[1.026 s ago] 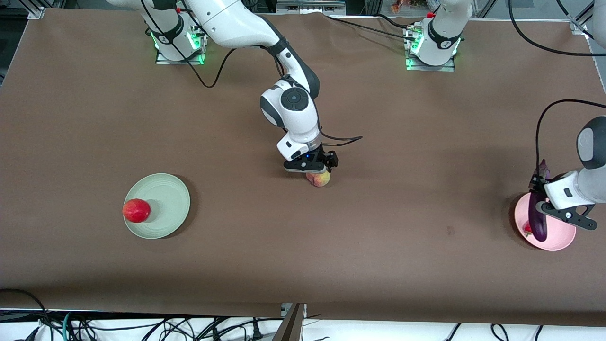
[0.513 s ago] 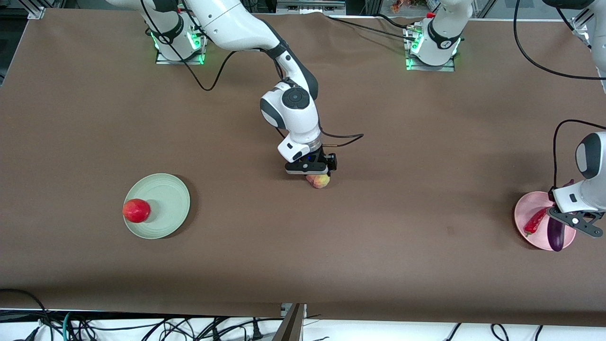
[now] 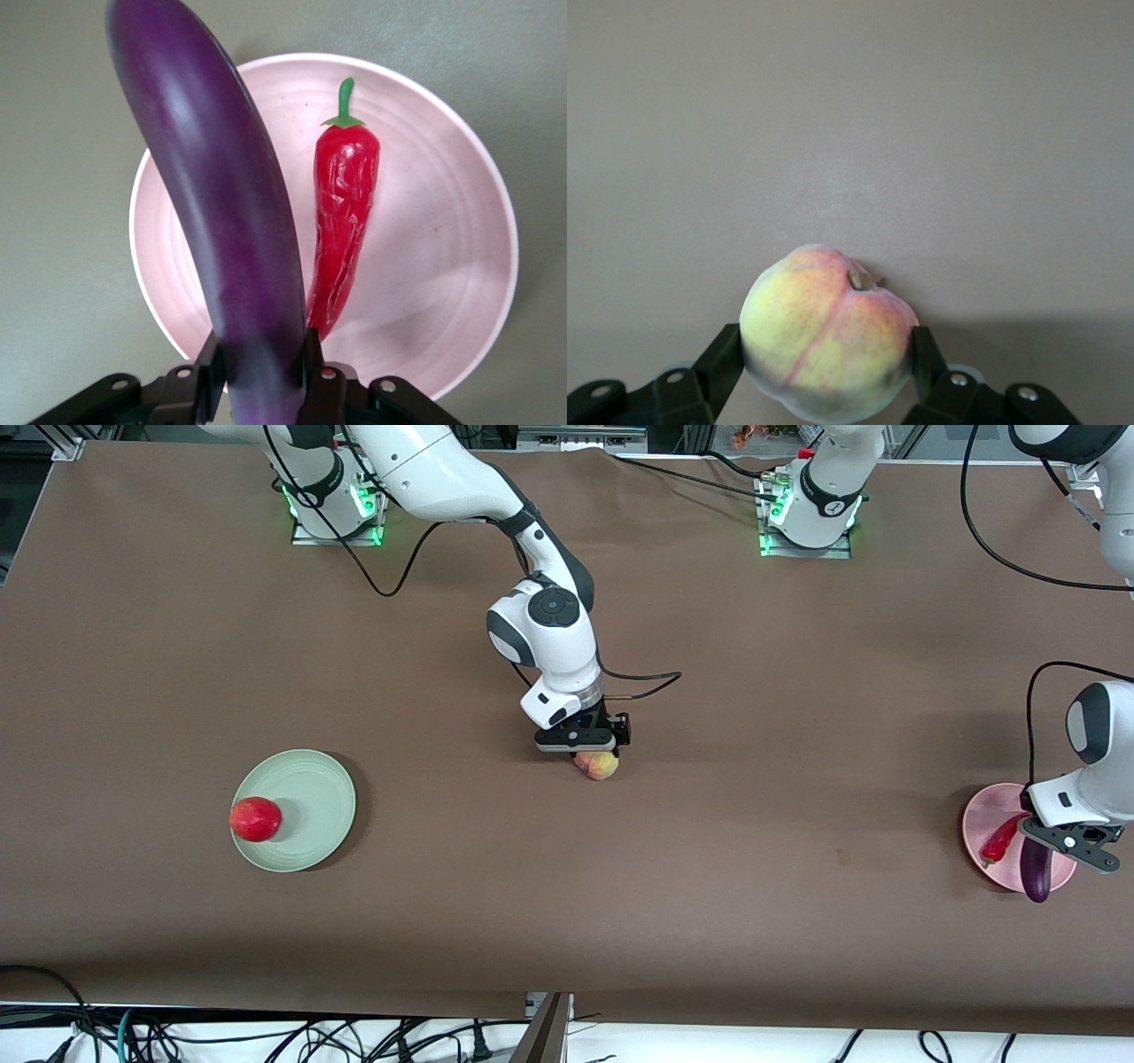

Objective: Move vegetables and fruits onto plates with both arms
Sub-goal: 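Release the eggplant on the pink plate while the right gripper lifts the peach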

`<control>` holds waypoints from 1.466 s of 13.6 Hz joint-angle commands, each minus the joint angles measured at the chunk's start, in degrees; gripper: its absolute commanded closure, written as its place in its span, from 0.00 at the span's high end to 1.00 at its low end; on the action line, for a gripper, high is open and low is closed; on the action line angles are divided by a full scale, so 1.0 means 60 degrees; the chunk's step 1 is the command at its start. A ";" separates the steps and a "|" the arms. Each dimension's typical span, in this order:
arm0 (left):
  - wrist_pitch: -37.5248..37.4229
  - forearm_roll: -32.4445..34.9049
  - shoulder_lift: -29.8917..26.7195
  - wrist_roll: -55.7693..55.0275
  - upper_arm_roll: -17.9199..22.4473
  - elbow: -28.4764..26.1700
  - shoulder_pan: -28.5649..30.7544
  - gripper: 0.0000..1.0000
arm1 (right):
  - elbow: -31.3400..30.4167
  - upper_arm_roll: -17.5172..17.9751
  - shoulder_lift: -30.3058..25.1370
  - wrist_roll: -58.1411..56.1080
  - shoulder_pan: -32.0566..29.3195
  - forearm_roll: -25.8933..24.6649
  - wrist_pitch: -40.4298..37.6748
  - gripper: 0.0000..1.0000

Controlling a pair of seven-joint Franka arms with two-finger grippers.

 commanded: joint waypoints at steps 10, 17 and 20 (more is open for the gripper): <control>-0.2448 -0.0740 -0.1770 0.0091 -0.1049 0.0344 -0.0081 1.00 | 0.0246 -0.0576 -0.1824 -0.7861 -0.3647 0.0831 -0.4996 0.25; -0.4735 -0.3452 -0.3736 -0.0450 -0.1854 0.0664 -0.0140 1.00 | -0.0193 -0.0708 -0.1723 -1.1693 -0.5920 0.0817 -0.5586 0.25; -0.5908 -0.3936 -0.4130 -0.1559 -0.1756 0.1311 -0.1072 1.00 | -0.0383 -0.0694 -0.1416 -1.1621 -0.6199 0.0846 -0.5527 0.25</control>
